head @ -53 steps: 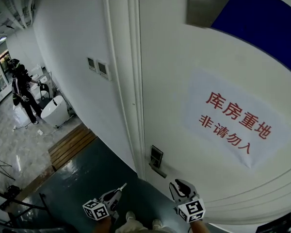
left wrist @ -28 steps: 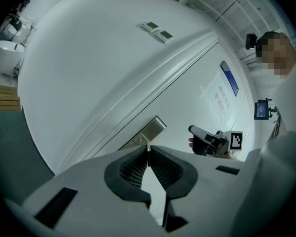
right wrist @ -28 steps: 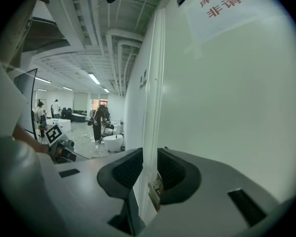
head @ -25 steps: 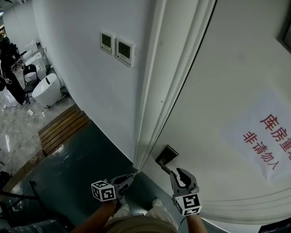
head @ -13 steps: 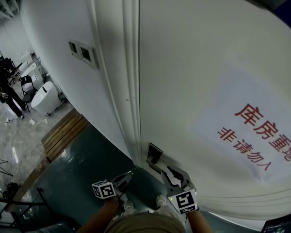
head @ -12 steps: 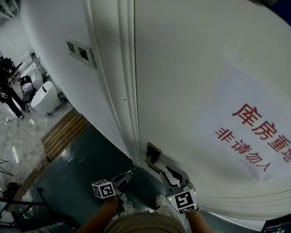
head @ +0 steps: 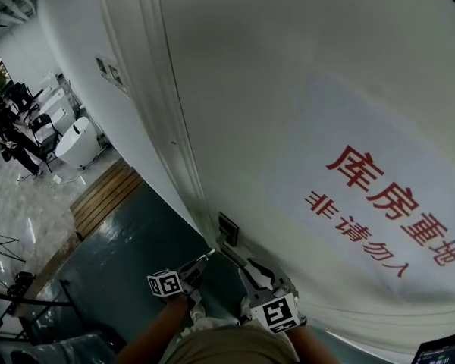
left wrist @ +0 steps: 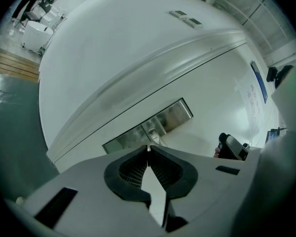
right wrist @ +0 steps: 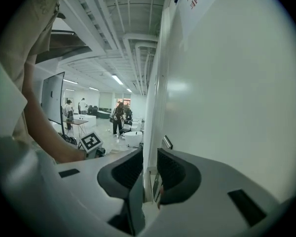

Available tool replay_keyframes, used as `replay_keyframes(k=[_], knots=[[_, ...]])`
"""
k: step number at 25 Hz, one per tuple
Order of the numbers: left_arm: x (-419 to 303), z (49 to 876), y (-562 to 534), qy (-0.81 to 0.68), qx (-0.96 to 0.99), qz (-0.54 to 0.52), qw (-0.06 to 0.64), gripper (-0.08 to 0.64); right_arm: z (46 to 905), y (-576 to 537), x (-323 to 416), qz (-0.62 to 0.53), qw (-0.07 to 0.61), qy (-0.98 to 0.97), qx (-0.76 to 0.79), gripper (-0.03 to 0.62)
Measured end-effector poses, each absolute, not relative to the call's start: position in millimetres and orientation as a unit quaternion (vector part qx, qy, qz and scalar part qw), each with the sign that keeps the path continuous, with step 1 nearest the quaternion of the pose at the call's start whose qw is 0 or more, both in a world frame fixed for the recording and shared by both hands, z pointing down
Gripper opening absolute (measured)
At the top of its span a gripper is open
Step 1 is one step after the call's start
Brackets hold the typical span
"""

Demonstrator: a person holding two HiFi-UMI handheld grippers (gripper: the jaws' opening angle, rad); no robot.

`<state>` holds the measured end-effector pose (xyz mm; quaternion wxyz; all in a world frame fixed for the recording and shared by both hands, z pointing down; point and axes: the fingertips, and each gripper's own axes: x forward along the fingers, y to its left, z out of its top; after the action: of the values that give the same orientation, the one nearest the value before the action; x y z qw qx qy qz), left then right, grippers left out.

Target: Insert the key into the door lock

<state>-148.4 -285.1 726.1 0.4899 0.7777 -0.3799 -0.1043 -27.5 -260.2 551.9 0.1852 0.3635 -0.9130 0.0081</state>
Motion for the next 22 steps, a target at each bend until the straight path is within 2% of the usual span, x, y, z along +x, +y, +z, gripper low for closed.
replay_keyframes(k=[14,22], knots=[[-119.4,749.9,-304.0,-0.379,0.710,-0.237,0.544,0.031,539.6,-256.2,-19.0,-0.014,0.184,-0.933,0.310,0.097],[-123.5,765.2,-306.0,-0.380,0.702,-0.218,0.562,0.031,547.7,-264.1,-18.0,-0.006,0.188,-0.924,0.333,0.097]])
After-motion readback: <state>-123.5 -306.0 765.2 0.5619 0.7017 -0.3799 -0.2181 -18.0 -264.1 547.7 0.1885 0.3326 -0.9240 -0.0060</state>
